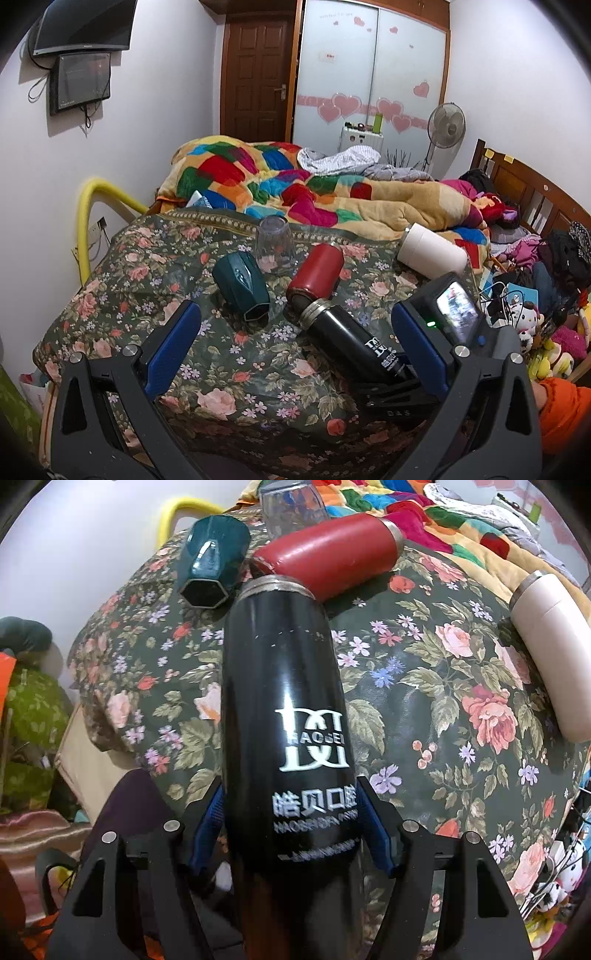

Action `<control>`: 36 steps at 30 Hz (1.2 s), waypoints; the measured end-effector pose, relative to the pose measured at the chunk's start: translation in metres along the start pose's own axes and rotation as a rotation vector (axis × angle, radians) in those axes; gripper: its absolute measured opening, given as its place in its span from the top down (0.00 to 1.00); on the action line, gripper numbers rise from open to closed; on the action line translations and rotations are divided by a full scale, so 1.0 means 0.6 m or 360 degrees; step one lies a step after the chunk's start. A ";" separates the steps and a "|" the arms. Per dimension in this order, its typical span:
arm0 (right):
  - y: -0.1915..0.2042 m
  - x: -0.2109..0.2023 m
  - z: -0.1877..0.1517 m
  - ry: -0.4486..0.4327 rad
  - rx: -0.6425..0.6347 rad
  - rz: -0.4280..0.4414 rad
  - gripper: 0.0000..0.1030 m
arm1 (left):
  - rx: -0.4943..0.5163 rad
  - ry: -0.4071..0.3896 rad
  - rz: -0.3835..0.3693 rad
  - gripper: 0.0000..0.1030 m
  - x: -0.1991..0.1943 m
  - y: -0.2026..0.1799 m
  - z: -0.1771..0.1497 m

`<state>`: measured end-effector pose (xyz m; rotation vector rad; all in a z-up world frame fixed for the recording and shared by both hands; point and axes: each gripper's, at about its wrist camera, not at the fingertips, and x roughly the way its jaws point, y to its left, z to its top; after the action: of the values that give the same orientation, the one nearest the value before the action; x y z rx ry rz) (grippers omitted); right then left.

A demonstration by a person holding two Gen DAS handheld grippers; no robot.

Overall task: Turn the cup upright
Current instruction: 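Lift the black thermos with the right gripper toward the left gripper, then grasp the black thermos with the left gripper while the right gripper releases it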

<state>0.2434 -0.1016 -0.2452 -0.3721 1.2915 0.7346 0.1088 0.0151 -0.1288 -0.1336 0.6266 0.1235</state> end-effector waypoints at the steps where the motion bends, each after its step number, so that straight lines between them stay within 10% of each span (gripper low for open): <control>1: 0.000 -0.009 -0.004 -0.0014 -0.0003 0.0007 0.38 | 0.0001 0.0014 0.0000 0.00 0.006 -0.002 0.000; 20: -0.080 -0.220 -0.117 -0.0589 0.0222 -0.0341 0.37 | -0.0223 0.0808 -0.0171 0.06 0.231 -0.055 -0.061; 36: -0.103 -0.247 -0.170 -0.0766 0.0338 -0.0448 0.37 | -0.0473 0.1103 0.0014 0.22 0.312 -0.097 -0.108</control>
<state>0.1965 -0.2527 -0.1393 -0.1822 0.8289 0.4078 0.2307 -0.0388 -0.2864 -0.4727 1.2989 0.1804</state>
